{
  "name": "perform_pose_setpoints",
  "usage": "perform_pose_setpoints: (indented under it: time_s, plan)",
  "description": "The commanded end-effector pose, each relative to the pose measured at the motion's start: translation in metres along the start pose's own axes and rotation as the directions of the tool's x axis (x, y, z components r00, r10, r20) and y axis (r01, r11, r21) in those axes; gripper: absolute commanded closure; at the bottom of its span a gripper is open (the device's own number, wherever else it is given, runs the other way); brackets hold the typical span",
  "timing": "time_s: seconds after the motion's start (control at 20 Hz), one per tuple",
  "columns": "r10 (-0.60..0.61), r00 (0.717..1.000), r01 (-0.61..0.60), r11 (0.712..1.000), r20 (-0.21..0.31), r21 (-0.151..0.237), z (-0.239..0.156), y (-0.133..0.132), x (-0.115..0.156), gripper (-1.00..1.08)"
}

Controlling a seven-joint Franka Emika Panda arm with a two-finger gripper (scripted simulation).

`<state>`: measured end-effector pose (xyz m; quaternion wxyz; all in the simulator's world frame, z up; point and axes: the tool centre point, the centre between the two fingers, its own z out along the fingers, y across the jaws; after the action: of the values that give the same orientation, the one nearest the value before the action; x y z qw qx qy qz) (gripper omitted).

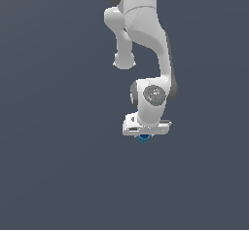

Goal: Pick up the object and move it to a goal position.

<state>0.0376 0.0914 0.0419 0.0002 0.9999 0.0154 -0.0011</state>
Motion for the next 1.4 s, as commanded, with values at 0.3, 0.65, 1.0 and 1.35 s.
perform_pose_setpoints:
  time_s: [0.3,0.65,1.0,1.35]
  plan:
    - [0.0,1.0,0.0,1.0,-0.002,0.0,-0.034,-0.006,-0.005,1.08]
    - [0.0,1.0,0.0,1.0,-0.002,0.0,-0.096,-0.017,-0.014,1.08]
    - [0.0,1.0,0.0,1.0,-0.002,0.0,-0.167,-0.03,-0.023,1.08]
    - [0.0,1.0,0.0,1.0,-0.002,0.0,-0.211,-0.039,-0.027,1.08]
